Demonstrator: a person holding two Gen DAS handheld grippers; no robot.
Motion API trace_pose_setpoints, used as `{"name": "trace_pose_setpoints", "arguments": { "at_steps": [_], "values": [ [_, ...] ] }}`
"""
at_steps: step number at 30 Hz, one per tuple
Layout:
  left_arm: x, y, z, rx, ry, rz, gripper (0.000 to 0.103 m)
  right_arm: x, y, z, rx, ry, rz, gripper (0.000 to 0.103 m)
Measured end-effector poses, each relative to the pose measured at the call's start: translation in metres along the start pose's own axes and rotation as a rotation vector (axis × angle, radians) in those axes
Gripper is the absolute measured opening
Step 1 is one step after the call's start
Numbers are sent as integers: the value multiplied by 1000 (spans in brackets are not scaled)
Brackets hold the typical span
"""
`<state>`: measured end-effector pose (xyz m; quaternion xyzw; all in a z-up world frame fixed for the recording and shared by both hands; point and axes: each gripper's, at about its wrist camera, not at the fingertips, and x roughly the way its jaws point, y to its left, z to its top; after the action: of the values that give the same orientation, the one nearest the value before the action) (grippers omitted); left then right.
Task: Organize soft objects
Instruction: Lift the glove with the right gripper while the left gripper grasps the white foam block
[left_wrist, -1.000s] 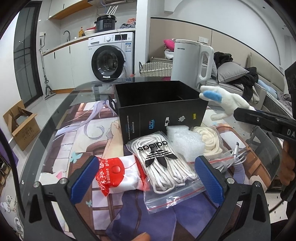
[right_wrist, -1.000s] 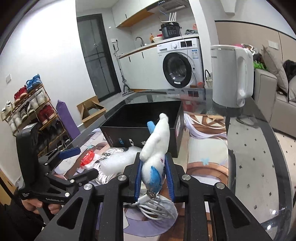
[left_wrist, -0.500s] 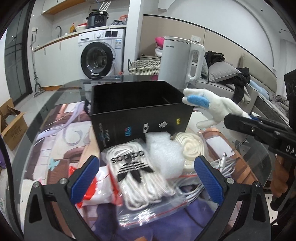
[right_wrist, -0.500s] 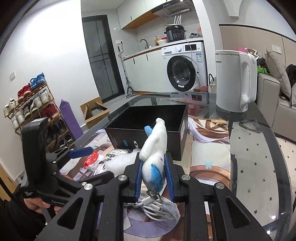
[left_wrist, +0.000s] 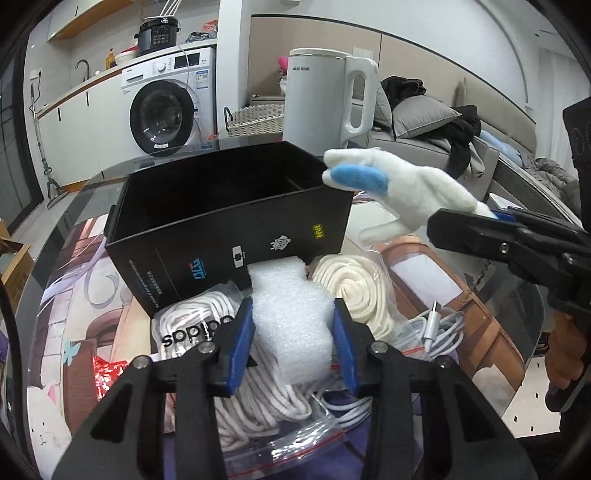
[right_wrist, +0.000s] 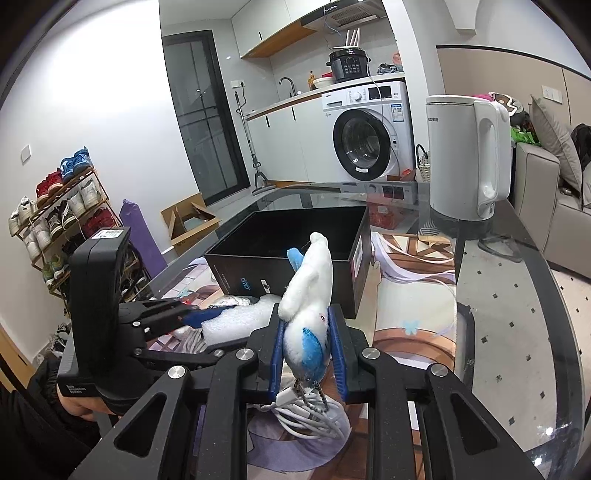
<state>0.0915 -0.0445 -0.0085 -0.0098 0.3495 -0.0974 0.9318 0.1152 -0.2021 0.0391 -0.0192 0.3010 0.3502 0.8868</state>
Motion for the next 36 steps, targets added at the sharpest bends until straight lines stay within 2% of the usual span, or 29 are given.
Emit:
{"name": "trace_pose_setpoints", "arguments": {
  "at_steps": [7,17,23,36],
  "values": [
    [-20,8,-3,-31,-59,-18,38,-1,4,2,-9,-8,2,22],
    [-45,24,1,-47,-119,15,38,-7,13,4,-33,-43,10,21],
    [-54,28,5,-46,-147,25,38,-9,16,6,-45,-52,19,21],
    [-55,39,28,-50,-195,56,38,-21,20,27,-69,-145,27,21]
  ]
}}
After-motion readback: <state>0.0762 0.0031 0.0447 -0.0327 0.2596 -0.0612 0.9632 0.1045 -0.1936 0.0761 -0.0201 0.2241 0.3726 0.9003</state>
